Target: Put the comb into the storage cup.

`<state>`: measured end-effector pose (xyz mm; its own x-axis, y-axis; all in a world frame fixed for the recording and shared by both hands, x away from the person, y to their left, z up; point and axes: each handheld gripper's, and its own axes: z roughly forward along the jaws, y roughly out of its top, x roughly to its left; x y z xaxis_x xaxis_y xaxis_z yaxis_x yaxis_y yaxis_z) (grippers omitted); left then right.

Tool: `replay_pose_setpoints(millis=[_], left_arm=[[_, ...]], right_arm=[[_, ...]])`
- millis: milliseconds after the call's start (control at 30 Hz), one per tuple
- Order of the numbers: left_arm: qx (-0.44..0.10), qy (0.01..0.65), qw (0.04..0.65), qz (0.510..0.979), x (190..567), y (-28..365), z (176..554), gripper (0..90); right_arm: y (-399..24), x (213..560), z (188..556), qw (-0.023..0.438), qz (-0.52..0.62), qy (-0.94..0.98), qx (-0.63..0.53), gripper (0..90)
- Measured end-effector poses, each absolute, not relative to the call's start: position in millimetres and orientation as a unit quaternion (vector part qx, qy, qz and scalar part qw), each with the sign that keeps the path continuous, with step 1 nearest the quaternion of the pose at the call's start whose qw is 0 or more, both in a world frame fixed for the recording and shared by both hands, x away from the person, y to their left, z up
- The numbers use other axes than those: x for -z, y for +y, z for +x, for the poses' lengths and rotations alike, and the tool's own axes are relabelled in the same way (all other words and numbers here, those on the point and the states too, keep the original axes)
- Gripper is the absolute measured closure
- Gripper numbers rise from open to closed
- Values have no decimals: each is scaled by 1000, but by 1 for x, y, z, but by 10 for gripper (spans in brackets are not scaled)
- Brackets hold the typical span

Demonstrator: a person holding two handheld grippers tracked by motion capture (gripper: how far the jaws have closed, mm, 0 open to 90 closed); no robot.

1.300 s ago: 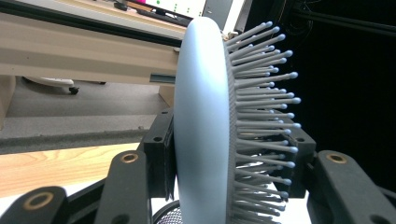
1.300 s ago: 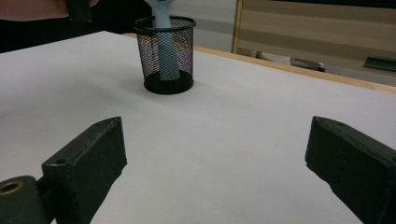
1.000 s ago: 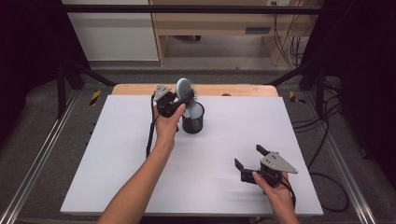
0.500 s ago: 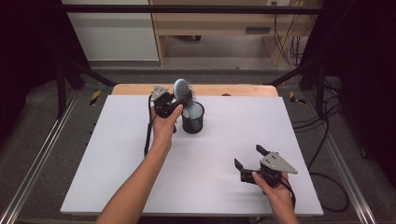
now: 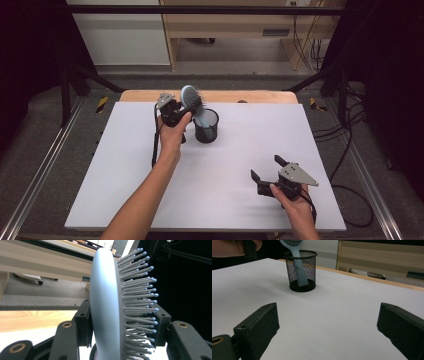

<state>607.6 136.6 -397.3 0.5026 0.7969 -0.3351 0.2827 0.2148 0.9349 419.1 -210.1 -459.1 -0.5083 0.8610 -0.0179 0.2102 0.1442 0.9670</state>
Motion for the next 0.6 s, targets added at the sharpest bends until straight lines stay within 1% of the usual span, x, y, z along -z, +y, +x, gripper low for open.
replay_pose_setpoints(millis=[600], left_arm=[[-191, 471, 636, 580, 405, 152, 609, 451]], right_arm=[[-210, 459, 419, 308, 390, 689, -528, 35]])
